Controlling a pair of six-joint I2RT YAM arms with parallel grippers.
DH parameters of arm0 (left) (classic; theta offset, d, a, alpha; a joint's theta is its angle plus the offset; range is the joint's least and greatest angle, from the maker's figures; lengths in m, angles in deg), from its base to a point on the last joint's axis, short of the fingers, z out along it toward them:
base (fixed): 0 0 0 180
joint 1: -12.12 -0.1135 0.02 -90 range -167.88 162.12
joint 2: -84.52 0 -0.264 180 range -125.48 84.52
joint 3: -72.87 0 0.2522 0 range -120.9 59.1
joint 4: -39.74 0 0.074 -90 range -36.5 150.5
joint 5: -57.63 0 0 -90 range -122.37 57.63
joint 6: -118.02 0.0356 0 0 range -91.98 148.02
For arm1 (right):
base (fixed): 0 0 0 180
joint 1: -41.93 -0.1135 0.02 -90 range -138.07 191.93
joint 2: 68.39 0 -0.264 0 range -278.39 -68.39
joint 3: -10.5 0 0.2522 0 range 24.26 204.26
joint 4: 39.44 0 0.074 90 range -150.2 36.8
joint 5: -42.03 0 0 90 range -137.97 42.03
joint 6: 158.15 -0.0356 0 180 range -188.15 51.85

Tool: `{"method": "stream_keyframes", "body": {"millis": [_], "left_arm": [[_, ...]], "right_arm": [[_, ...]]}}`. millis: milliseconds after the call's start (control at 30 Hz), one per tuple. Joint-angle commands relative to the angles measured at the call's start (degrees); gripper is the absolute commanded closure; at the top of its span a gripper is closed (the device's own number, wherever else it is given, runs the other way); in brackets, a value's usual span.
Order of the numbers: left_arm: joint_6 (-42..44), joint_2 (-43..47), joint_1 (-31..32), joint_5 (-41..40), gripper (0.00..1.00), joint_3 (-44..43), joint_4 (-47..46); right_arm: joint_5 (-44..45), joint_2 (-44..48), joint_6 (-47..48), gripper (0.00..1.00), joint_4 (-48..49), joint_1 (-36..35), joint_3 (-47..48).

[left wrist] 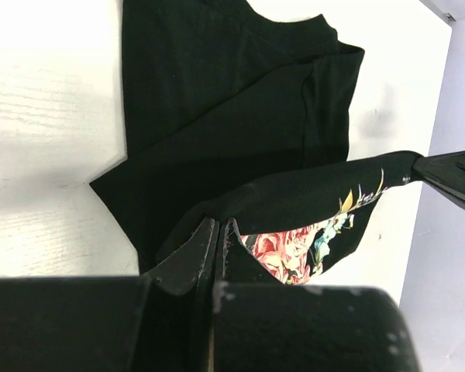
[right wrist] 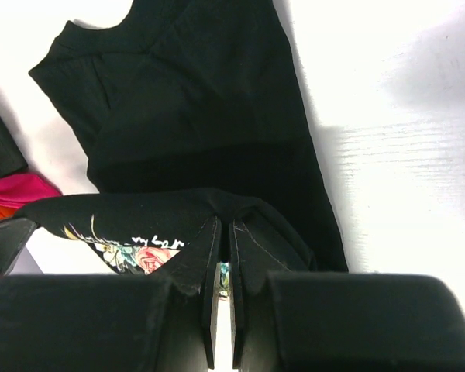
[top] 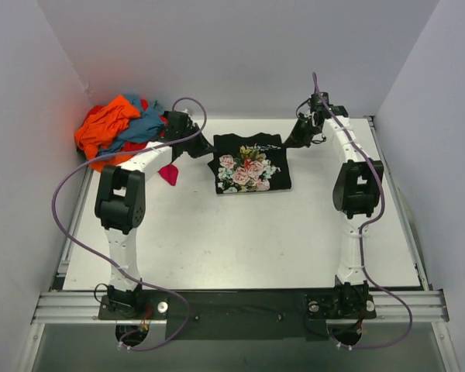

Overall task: Fold and stack the t-shirts
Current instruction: Fold the long partially folded tshirt into a neat square

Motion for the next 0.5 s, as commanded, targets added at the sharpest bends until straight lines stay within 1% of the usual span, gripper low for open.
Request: {"method": "stream_keyframes", "body": {"millis": [0, 67, 100, 133, 167, 200, 233, 267, 367, 400, 433, 467], "left_arm": [[-1.0, 2.3, 0.5, 1.9, 1.0, 0.2, -5.0], [-1.8, 4.7, 1.5, 3.0, 1.0, 3.8, -6.1], [-2.2, 7.0, 2.0, 3.0, 1.0, 7.0, -6.9], [-2.3, 8.6, 3.0, 2.9, 1.0, 8.5, -7.3], [-2.2, 11.3, 3.5, 2.5, 1.0, 11.9, -7.9], [-2.1, 13.0, 4.7, 2.1, 1.0, 13.4, -8.2], [-2.0, 16.6, 5.3, 1.4, 1.0, 16.9, -8.2], [-1.9, 18.1, 6.4, 1.0, 1.0, 18.8, -8.3], [-1.3, 27.3, 8.5, -1.4, 1.0, 26.4, -7.1], [-1.3, 28.8, 9.4, -1.8, 1.0, 29.2, -6.5], [-1.3, 32.5, 10.4, -2.5, 1.0, 31.0, -6.2], [-1.5, 34.2, 10.8, -3.0, 1.0, 33.9, -5.5]], "right_arm": [[-0.8, 5.0, 0.4, 1.0, -1.4, 0.7, -3.1], [-0.5, 9.3, 0.3, 1.0, -0.9, 0.4, -9.3], [0.1, 10.8, 0.5, 1.0, -0.1, 0.2, -13.6], [0.6, 14.2, 0.6, 1.0, 0.1, -0.4, -16.3], [1.3, 16.2, 1.0, 1.0, 0.7, -0.9, -21.0], [2.1, 19.4, 1.2, 1.0, 0.9, -1.3, -23.1], [2.7, 21.7, 1.4, 1.0, 1.1, -1.7, -27.4], [3.4, 25.5, 1.4, 1.0, 1.4, -2.1, -32.1], [4.6, 33.3, 1.2, 1.0, 2.6, -2.5, -40.6], [5.1, 37.5, 1.1, 1.0, 3.0, -2.6, -44.6], [5.2, 39.3, 1.0, 1.0, 3.1, -2.7, -46.8], [5.4, 43.0, 0.7, 1.0, 3.2, -2.7, -50.0]]}}
